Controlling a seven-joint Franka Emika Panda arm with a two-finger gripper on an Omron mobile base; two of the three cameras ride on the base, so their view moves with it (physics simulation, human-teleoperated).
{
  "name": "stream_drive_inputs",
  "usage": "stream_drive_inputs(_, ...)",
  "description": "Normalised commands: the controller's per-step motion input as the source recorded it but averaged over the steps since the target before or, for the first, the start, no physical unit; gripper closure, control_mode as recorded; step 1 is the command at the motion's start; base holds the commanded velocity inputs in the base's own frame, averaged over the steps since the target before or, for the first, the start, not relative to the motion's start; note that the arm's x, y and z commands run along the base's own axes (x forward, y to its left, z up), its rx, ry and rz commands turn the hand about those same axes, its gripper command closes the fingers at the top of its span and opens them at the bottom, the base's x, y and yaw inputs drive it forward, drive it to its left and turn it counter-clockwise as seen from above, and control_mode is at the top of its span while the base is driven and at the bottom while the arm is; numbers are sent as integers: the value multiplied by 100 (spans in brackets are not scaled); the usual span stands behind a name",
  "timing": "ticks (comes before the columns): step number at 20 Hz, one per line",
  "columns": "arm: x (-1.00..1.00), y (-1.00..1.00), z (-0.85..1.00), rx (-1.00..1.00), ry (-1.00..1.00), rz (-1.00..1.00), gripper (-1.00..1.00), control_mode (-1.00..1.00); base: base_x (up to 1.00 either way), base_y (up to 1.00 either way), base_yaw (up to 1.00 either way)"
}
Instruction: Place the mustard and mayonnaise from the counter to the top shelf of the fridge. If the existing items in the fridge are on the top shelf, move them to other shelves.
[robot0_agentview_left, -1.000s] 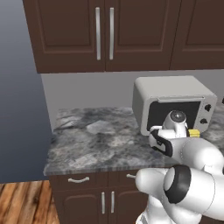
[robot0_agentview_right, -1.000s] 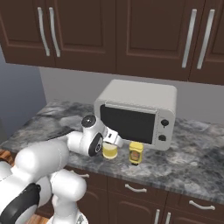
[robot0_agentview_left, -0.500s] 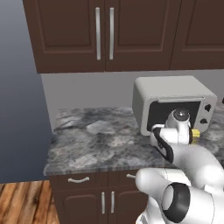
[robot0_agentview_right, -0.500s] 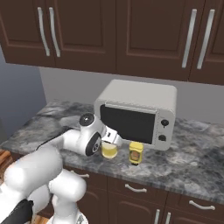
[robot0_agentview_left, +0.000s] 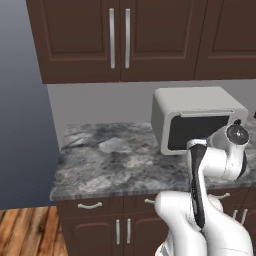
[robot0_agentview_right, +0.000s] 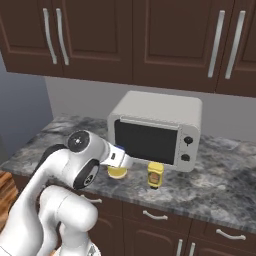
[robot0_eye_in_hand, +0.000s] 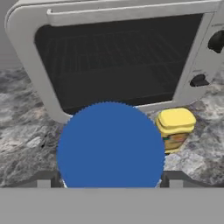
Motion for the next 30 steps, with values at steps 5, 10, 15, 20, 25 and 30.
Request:
stream_drive_inputs(5, -100, 21, 100, 0, -7, 7, 100, -100, 0, 0, 0)
stream_drive_inputs(10, -92, 27, 100, 0, -8, 5, 100, -100, 0, 0, 0)
stream_drive_inputs(15, -61, 34, 94, -5, -8, 1, 100, -100, 0, 0, 0)
stream_drive_inputs(20, -36, 17, 67, -2, -1, 0, 100, -100, 0, 0, 0)
stream_drive_inputs(25, -1, 0, 4, 0, 0, 0, 100, -100, 0, 0, 0)
stream_drive_inputs(30, -13, 0, 0, 0, 0, 0, 100, -100, 0, 0, 0)
